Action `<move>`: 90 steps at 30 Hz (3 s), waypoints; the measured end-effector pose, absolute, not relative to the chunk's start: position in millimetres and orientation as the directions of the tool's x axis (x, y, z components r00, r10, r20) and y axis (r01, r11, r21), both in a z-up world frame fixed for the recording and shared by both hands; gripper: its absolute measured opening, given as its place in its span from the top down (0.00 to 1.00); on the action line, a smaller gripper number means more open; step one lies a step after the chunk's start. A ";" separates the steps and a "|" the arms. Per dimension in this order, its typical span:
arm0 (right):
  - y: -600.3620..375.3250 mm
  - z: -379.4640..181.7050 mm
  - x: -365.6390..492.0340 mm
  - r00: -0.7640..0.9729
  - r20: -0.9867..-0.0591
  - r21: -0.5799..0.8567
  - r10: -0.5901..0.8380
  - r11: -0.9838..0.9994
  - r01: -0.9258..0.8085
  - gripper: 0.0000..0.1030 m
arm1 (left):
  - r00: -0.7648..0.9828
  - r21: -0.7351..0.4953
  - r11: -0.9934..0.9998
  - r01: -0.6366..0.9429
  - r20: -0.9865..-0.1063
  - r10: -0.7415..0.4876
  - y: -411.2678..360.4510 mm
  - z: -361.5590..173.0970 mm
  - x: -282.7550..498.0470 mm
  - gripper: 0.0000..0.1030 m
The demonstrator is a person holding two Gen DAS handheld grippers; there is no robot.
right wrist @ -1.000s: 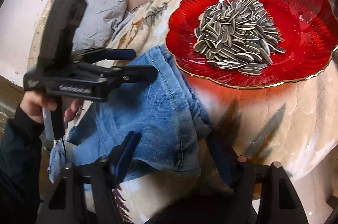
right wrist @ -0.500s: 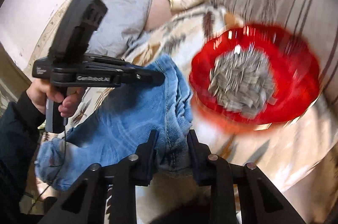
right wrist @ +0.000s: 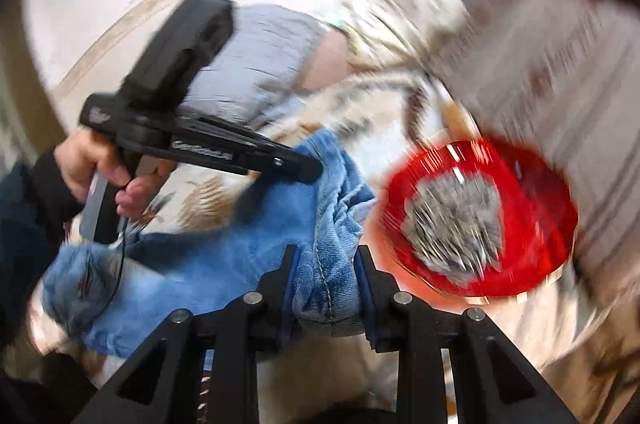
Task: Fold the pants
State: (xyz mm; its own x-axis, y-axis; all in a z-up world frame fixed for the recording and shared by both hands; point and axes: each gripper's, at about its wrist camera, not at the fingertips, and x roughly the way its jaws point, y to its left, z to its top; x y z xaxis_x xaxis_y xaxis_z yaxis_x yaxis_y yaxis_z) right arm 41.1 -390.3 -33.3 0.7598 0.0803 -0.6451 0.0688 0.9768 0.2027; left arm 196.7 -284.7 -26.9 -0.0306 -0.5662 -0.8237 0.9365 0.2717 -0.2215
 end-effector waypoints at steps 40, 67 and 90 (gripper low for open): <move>-291.8 -25.4 4.7 0.633 -0.715 -0.024 0.297 0.895 -0.446 0.15 | 0.255 -0.237 0.879 0.415 -0.897 -0.362 -33.3 -40.3 82.4 0.18; -242.8 -108.3 26.6 0.441 -0.882 -0.163 0.169 0.767 -0.620 0.47 | 0.171 -0.179 0.856 0.485 -0.941 -0.293 -53.5 -99.1 78.9 0.21; -246.4 -98.7 193.1 0.379 -0.872 0.072 0.309 0.847 -0.526 0.31 | 0.215 -0.185 0.888 0.421 -0.931 -0.296 -68.5 -118.6 166.8 0.61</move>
